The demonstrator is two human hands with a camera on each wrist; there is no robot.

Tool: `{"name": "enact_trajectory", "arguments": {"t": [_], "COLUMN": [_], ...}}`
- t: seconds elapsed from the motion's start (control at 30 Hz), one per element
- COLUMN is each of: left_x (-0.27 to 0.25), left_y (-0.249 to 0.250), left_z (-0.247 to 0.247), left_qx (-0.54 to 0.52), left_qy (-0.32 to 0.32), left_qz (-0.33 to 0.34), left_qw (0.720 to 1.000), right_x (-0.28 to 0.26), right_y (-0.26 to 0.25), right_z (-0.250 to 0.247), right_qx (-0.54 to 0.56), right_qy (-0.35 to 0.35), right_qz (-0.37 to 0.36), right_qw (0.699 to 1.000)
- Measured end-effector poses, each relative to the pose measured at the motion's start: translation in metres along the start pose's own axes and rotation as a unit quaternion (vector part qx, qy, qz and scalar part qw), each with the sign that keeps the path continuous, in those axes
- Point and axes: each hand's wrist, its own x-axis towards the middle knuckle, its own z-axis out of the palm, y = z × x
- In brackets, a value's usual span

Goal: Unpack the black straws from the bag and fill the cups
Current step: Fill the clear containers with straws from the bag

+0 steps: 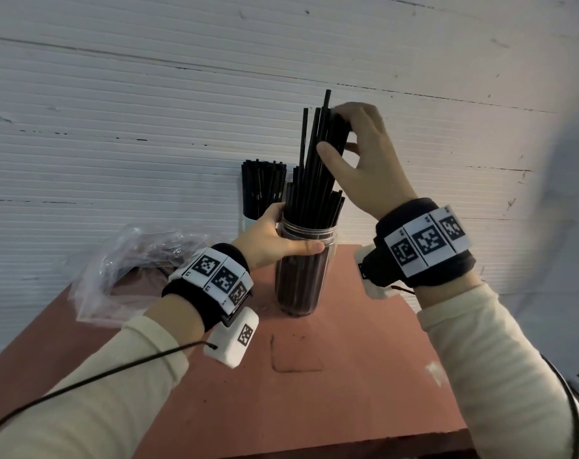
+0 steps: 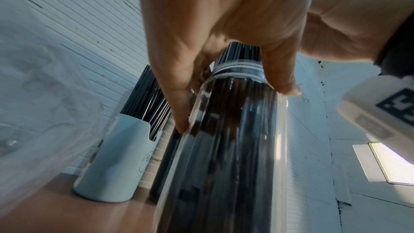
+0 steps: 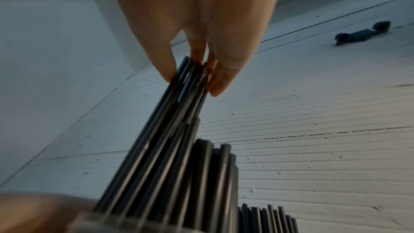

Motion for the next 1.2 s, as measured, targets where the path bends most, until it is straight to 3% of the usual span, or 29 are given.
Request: {"name": "enact_trajectory", "arguments": {"t": [0.17,0.33,0.4,0.63,1.03,1.2], "left_x": [-0.006,-0.006,-0.006,-0.009,-0.004,-0.004], "left_y": [0.003,0.002,0.002,0.002,-0.004,-0.004], "left_z": [0.0,-0.005,-0.01,-0.013,-0.014,-0.009], "left_qx": [0.017,0.012,0.006,0.043,0.065,0.066], "left_qy": [0.001,-0.032,-0.038,-0.017,0.022,0.043], "left_qz": [0.003,-0.017,-0.019,0.017,0.025,0.025], "left_qw": [1.0,0.999,0.999,0.999,0.997,0.997], "right_x": [-0.027,-0.037,-0.028,-0.008,-0.03,0.0], "right_y": [0.011,0.008,0.004,-0.005,0.006,-0.012], "right_z": [0.015,0.014,0.01,0.009,0.012,0.009], "right_qx": [-0.043,0.016,0.017,0.069,-0.023,-0.005], "right_qy": [-0.049,-0.061,-0.05,-0.033,-0.037,-0.035], "right_qz": [0.003,0.041,0.015,-0.034,-0.003,-0.057], "right_qw": [0.998,0.997,0.999,0.996,0.999,0.998]}}
